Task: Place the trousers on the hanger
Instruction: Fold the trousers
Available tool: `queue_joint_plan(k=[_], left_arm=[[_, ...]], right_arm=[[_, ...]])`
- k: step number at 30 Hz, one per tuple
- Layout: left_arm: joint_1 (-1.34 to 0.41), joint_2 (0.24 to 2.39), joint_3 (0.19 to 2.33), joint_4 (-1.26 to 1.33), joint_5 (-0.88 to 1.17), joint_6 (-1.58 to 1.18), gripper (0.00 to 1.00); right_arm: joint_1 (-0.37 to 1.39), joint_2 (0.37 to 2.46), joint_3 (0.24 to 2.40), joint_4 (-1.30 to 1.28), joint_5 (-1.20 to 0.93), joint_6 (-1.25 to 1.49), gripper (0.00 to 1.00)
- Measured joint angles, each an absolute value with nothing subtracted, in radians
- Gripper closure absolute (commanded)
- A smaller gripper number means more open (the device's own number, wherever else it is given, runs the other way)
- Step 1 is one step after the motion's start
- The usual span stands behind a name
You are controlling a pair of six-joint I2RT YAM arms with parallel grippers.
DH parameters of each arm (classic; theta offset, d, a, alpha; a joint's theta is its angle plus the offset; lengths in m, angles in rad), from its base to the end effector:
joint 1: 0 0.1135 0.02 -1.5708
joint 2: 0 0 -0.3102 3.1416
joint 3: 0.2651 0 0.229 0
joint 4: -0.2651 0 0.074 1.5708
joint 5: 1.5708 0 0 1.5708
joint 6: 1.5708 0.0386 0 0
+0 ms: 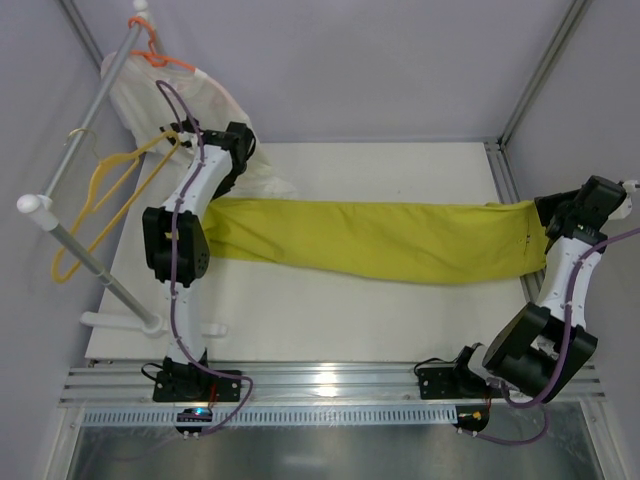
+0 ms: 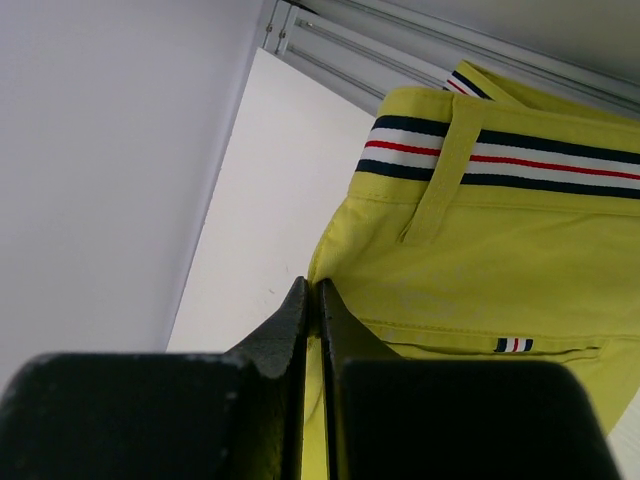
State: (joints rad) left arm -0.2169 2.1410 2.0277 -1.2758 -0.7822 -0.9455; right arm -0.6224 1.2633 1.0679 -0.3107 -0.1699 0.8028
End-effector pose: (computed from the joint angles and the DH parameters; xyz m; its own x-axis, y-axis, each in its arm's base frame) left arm 0.4279 -0.0664 0.3095 -0.5851 -0.4600 -0.6678 -0.7622 0.5932 0.2593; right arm 0.2090 -0.1419 0.3708 0.0533 0.8344 -0.5486 0.5990 0.4129 0.6861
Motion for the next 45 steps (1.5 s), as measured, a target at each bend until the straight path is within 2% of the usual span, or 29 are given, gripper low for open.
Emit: queue_joint_plan(k=[13,32,39,45], left_arm=[[-0.212,2.141,2.055,-1.270,-0.786,-0.971,1.00],[-0.191,2.141,2.055,-1.285,-0.799,-0.986,1.00],[-0.185,2.141,2.055,-1.288,-0.800,-0.988,1.00],[-0.185,2.141,2.059,-1.297,-0.804,-1.000,1.00]], right_arm=[[-0.619,1.264,1.084,-0.336,-0.186,0.818,0.96],[-0.617,0.946,1.170,-0.572,-0.057,0.732,0.96],[-0.616,0.952,1.180,-0.577,-0.054,0.736,0.96],[-0.588,1.125,1.239,-0.524,-0.054,0.737,0.96]])
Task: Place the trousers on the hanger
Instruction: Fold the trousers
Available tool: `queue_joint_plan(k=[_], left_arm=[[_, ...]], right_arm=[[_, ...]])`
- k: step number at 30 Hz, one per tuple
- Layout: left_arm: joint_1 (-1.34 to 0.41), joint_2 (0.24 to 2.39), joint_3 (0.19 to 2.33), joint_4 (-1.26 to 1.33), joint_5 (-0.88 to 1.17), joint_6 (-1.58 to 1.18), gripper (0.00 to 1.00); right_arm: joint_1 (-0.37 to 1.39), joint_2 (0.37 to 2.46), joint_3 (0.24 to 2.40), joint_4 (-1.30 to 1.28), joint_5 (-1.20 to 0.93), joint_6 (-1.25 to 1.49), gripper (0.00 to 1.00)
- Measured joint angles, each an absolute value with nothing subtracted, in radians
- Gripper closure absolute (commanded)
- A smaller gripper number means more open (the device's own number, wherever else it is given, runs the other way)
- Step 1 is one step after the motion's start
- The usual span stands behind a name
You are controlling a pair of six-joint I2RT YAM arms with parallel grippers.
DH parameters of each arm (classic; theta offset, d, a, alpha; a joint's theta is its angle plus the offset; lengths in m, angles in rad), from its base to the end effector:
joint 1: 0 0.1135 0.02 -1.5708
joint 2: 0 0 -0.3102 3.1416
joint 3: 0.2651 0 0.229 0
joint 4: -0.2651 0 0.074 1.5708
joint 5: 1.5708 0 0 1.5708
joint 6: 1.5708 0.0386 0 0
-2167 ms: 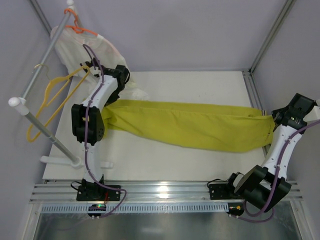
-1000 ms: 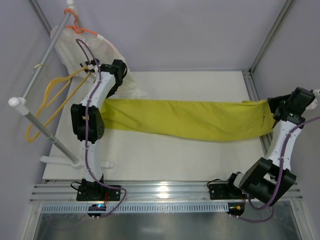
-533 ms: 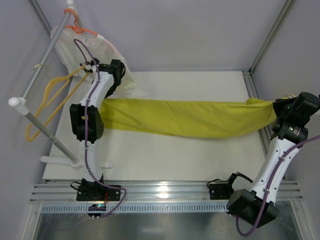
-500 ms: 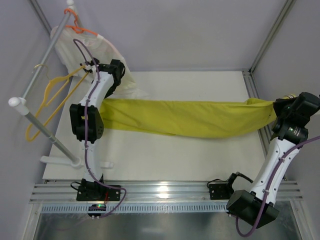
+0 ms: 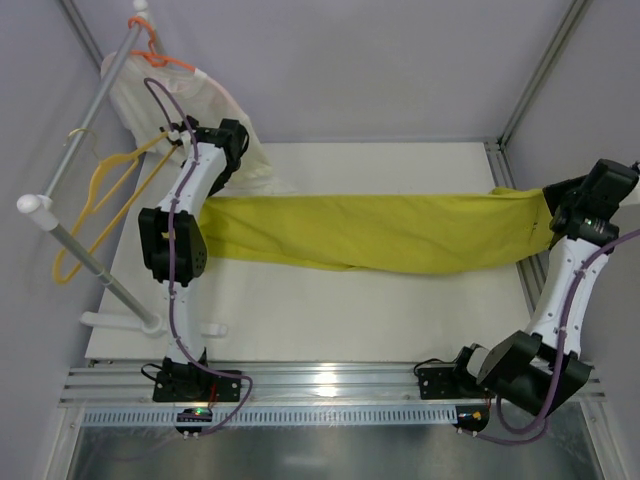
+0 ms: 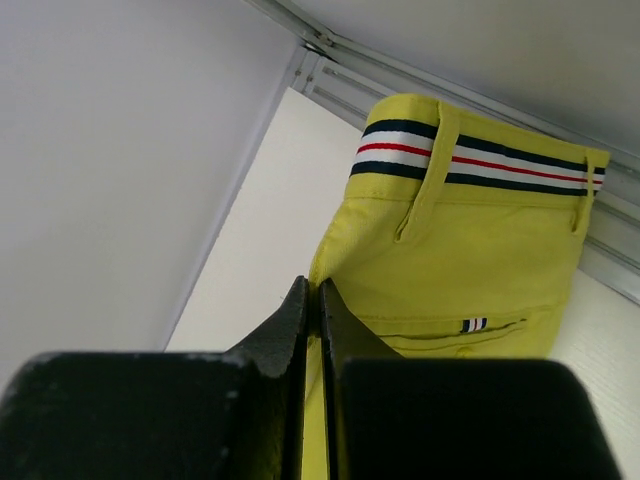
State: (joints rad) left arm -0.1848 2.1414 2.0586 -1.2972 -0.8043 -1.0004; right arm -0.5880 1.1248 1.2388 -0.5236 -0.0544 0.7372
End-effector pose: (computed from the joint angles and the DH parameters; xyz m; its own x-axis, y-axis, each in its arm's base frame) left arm 0.4296 -0.0520 0.3171 -0.5154 -0.4976 -0.6977 -0.8160 0.5336 0.2223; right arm 0.1694 -0.1104 0.4333 0.0991 0.7406 -0.6646 0.6021 0.4871 0.6326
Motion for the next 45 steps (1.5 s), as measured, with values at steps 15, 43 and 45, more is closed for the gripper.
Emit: queue_joint_plan(k=[15,43,45], left_arm=[[-0.185,2.216,2.113,-1.303,-0.841,-1.013,1.00],[-0.358,2.010,1.786,-1.139,-0.791,-0.820,0.38],[-0.407,1.979,1.782,-1.134,-0.785,-0.803,0.37]], right_arm=[[-0.477,1.407,1.226,-0.317,0.036,0.753,0.96],[-0.289,1.261,1.118,-0.558,-0.110,0.686,0.41],[-0.288,1.206,1.047,-0.571,-0.115,0.688,0.41]])
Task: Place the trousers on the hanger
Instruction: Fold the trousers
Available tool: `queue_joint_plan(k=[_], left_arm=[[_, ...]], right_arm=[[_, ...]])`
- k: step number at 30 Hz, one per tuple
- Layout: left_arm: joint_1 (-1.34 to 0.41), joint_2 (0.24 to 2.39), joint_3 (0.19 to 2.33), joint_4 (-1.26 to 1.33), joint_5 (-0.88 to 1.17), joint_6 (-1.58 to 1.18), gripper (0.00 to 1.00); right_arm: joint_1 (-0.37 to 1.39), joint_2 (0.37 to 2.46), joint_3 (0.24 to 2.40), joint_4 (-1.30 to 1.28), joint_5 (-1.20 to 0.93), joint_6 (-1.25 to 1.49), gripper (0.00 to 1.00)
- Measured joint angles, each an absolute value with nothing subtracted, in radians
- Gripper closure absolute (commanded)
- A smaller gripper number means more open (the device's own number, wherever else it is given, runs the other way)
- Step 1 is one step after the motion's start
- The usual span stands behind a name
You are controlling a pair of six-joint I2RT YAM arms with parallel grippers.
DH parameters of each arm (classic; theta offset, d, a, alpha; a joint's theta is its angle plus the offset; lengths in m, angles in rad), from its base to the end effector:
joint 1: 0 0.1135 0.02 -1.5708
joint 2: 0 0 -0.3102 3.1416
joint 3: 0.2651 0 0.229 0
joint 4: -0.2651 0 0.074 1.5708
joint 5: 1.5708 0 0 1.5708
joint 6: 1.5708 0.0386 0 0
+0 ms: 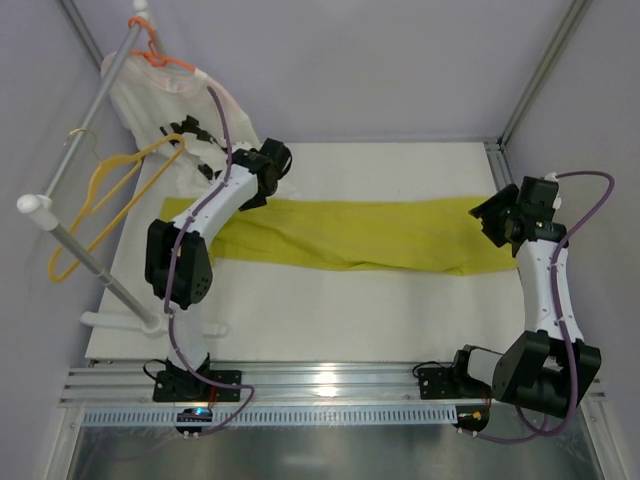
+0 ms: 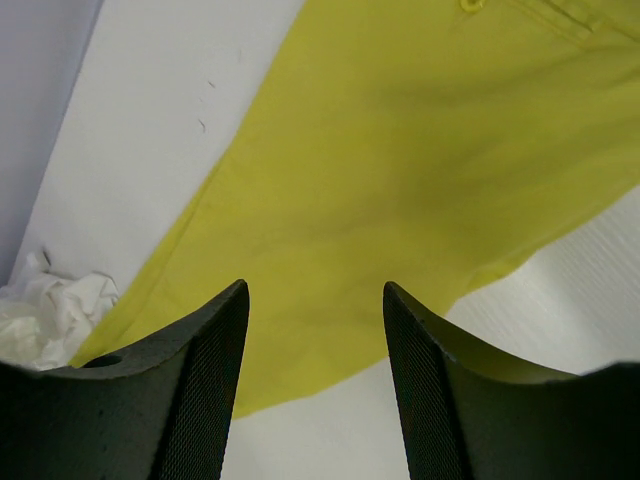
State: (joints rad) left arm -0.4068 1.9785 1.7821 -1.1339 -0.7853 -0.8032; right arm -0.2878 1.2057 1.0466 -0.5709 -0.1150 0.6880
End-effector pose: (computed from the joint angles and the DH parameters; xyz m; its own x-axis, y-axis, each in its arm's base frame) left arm 0.3741 -0.1315 0.3156 -0.7094 -0.2484 -0.6595 -0.5549 0.7738 0.3054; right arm 0.2129 -0.0584 0.3526 -0.3670 0.7665 -0.5271 0.5605 0.6344 0.5323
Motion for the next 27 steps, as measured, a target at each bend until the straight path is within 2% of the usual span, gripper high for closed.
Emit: queue_joint_plan(k=[8,15,19,23,24,26,27], left_arm=[[-0.579,1.851,1.698,-1.076,-0.747,-0.757,0.35],[-0.728,1.769,1.478,-0.946,-0.615,-0.704,0.36],[-0.739,1.722,1.304,-0.837,-0.504,-0.698,0.37],[-0.733,1.713,1.226,-0.781,-0.434,-0.698,0.36],[-0.732,1.713,1.224,-0.770,-0.421,-0.698,0.37],[-0.729,1.713,1.224,-0.744,-0.396,-0.699,0.37],[-0.726,1.714,1.225,-0.734,-0.387,-0.700,0.37]], right_arm=[[-0.283,1.123,0.791,-0.569,-0.099,0.718,0.41],[-0.283,1.123,0.677,-0.540,-0.046,0.744,0.44],[-0.283,1.150,0.664,-0.480,-0.001,0.757,0.47],[-0.283,1.211,0.645,-0.424,0.036,0.766,0.58],[-0.283,1.229,0.645,-0.418,0.042,0.765,0.67],[-0.283,1.272,0.646,-0.403,0.060,0.763,0.77],[-0.283,1.290,0.649,-0.405,0.072,0.763,0.92]])
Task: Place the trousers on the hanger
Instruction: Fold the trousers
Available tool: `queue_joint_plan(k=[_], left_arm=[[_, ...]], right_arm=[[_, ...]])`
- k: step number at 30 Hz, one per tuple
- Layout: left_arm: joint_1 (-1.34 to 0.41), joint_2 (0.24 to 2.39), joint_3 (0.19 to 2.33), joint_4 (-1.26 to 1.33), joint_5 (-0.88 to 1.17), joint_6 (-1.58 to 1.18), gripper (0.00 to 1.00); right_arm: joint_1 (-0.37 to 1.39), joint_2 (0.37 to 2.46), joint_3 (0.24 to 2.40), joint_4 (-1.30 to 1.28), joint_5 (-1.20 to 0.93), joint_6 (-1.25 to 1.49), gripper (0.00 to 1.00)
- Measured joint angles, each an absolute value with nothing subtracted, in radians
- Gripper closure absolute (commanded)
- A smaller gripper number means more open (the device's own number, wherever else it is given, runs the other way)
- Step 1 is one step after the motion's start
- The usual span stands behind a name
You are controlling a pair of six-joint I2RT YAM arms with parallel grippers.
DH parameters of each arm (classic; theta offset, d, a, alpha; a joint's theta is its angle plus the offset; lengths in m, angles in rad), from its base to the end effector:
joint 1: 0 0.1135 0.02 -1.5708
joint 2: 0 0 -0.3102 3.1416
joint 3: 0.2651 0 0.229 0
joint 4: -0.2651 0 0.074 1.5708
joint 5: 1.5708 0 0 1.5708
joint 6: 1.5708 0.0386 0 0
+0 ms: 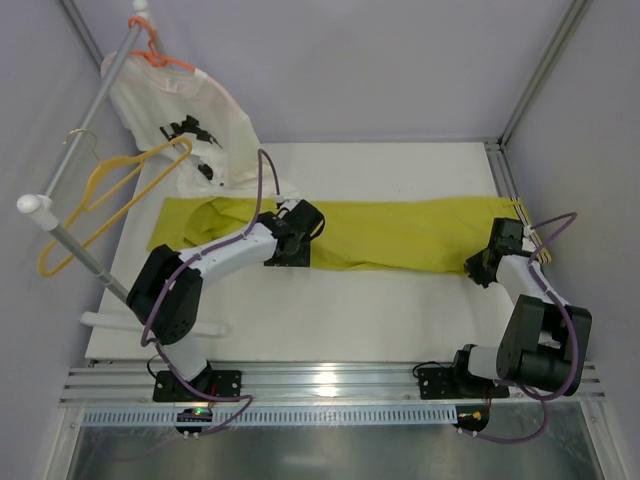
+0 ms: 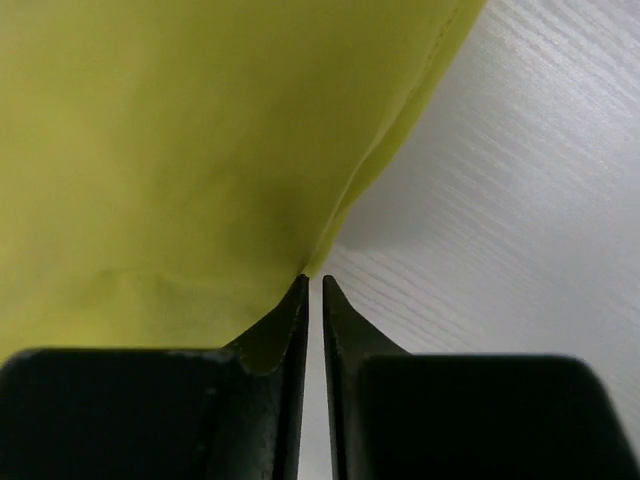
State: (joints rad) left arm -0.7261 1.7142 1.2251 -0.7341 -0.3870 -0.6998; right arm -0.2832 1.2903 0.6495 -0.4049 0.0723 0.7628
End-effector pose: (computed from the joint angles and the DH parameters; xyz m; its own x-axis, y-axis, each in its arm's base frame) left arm 0.2527 -0.2049 0.2665 -0.8719 -0.0234 -0.4891 -0.0560 0.9971 0.0520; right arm 0.1947 -0.0596 0.2302 -0.3840 0.8295 -0.4056 0.8007 0.5179 0.3012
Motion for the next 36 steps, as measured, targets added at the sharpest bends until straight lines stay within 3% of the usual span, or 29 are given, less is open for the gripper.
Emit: queue_joint_plan(k=[1,13,14,16,18,21,29,36], left_arm=[[-0.723,1.717,1.227,-0.729,-0.380,-0.700,0.37],[-0.550,1.751,1.260,-0.833,-0.522,-0.720,0.37],[-0.539,1.750,1.260,-0.849,-0.536,-0.720,0.38],[-0.502,1.747,1.260,-0.876,-0.554,-0.720,0.38],[-0.462,1.739,1.256,-0.883,-0.555,-0.718,0.38],[-0.380,1.729,1.252,-0.899,-0.565,-0.712,0.39],[-0.201,1.847,1.404,-1.026,-0.697,-0.697,0.41],[-0.190,1.912,1.525,-1.093,-0.779,-0.680,0.42]], right_arm=[[-0.283,1.305,0.655,-0.406,0.083,0.756,0.96],[-0.323,1.333,0.785,-0.500,0.246,0.685,0.96],[-0.327,1.330,0.794,-0.508,0.239,0.678,0.94],[-0.328,1.314,0.809,-0.517,0.198,0.676,0.68],[-0.305,1.282,0.822,-0.530,0.154,0.688,0.52],[-0.220,1.216,0.826,-0.540,0.093,0.728,0.43],[-0.007,1.146,0.747,-0.448,0.040,0.884,0.38],[0.101,1.283,0.711,-0.354,0.047,0.949,0.38]])
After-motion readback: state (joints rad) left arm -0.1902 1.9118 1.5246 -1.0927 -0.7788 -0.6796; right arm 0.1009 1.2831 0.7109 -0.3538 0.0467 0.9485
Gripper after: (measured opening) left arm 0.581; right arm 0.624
